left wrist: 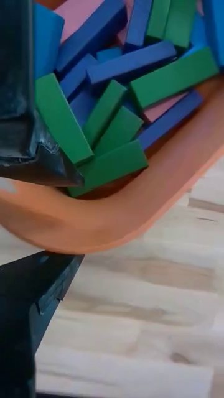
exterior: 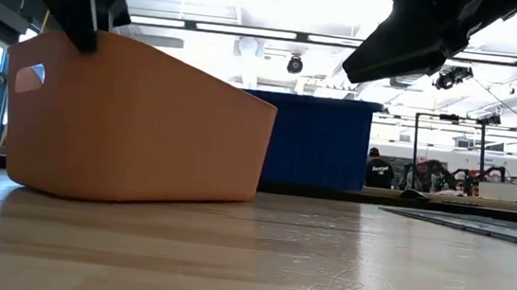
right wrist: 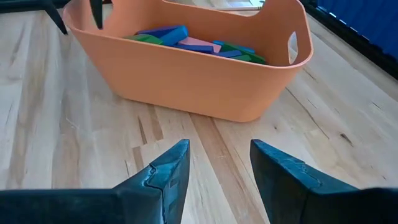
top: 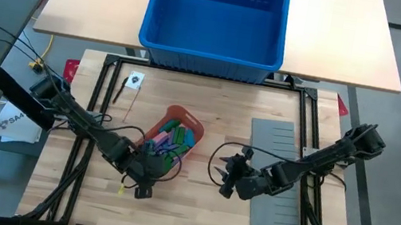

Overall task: Sort blocks
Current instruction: Remove the blocks from the orange bin

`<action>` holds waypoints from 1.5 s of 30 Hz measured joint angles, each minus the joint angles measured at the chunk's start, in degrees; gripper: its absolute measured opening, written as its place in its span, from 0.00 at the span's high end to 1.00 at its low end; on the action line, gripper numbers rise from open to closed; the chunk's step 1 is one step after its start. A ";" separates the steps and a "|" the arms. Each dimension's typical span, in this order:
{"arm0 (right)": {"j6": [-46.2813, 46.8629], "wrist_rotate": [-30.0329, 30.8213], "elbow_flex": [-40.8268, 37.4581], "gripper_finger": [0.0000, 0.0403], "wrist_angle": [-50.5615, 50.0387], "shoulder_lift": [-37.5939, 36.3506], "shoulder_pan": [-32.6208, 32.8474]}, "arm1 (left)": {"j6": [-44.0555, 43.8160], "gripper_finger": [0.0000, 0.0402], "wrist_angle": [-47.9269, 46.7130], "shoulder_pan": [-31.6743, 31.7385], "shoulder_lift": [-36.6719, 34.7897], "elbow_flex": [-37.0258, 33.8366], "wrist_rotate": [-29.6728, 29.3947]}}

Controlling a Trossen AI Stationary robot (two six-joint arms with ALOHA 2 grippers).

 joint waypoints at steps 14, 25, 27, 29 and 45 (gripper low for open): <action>2.91 0.22 0.07 0.59 0.19 -0.51 1.95 | 8.29 0.97 8.03 0.33 7.13 -0.02 -3.94; 1.54 1.45 0.07 0.59 0.50 -5.19 3.40 | 11.53 0.99 14.67 0.90 -0.62 -0.03 -2.63; 1.01 1.54 0.07 0.59 0.67 -5.69 3.41 | 12.26 0.99 14.64 1.42 -2.46 -0.17 -3.08; 0.35 1.65 0.07 0.59 0.76 -5.93 3.41 | 13.13 0.99 16.78 1.95 -5.17 -2.10 -3.74; -0.09 1.64 0.07 0.59 0.82 -5.95 3.61 | 12.68 1.00 60.58 8.73 -23.67 -36.45 3.03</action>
